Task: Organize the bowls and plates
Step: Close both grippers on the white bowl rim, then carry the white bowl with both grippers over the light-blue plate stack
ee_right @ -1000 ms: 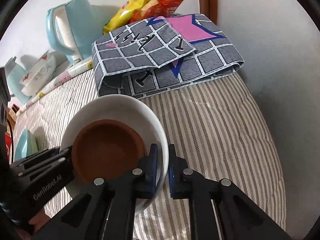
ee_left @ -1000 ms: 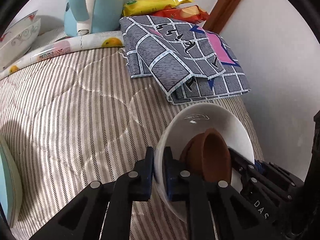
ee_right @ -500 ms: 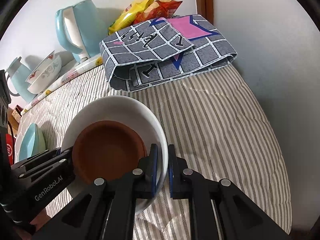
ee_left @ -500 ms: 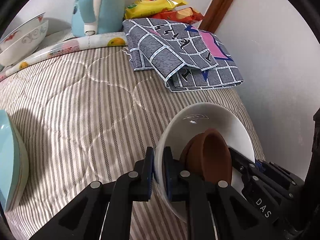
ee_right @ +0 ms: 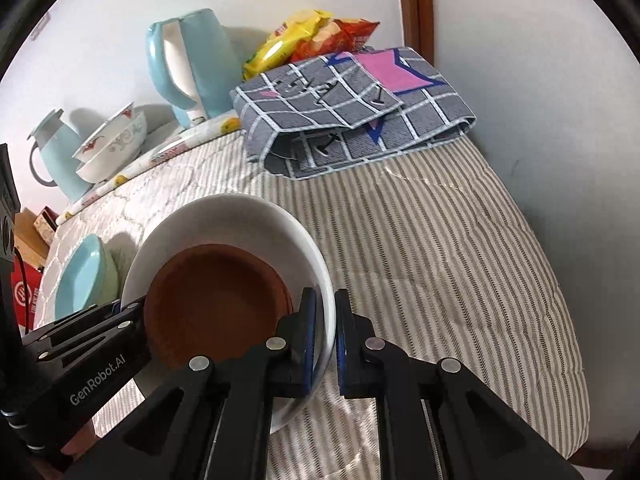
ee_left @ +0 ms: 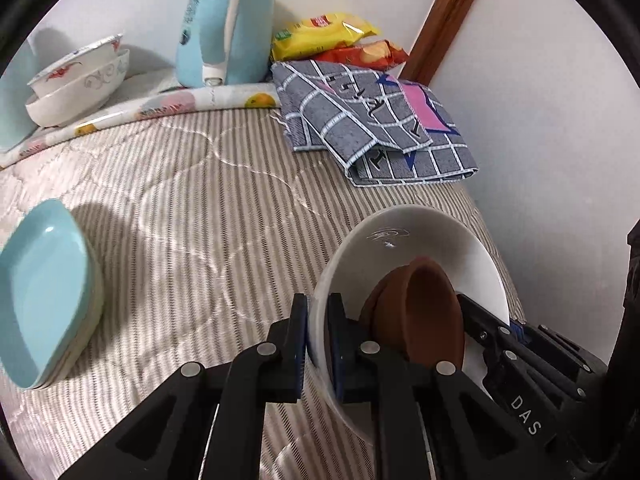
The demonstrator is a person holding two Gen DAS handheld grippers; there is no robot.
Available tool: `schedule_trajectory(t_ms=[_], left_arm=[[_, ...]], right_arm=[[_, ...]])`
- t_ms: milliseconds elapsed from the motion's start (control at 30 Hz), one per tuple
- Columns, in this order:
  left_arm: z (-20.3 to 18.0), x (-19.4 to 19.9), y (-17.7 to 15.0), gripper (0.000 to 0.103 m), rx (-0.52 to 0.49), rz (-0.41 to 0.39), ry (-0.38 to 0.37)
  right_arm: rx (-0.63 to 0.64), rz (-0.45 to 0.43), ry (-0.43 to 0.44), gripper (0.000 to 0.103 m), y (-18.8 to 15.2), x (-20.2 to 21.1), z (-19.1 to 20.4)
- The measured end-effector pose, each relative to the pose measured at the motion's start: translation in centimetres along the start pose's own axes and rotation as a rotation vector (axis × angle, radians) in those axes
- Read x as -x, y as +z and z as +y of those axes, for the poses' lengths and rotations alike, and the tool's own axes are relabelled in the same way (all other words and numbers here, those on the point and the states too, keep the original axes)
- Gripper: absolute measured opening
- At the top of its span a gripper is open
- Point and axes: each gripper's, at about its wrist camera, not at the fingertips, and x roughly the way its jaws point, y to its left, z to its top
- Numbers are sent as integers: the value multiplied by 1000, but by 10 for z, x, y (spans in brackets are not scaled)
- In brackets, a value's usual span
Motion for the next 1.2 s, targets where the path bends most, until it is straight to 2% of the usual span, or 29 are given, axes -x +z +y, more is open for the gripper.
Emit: schedule_trajectory(t_ms=[500,1200], left_arm=[[32,40,-9,10,32,-49,12],[102,76,7,10,108,-120,60]], right_arm=[[49,-33,26,8,-4,25,42],[133,-51,93,8,16,26,121]])
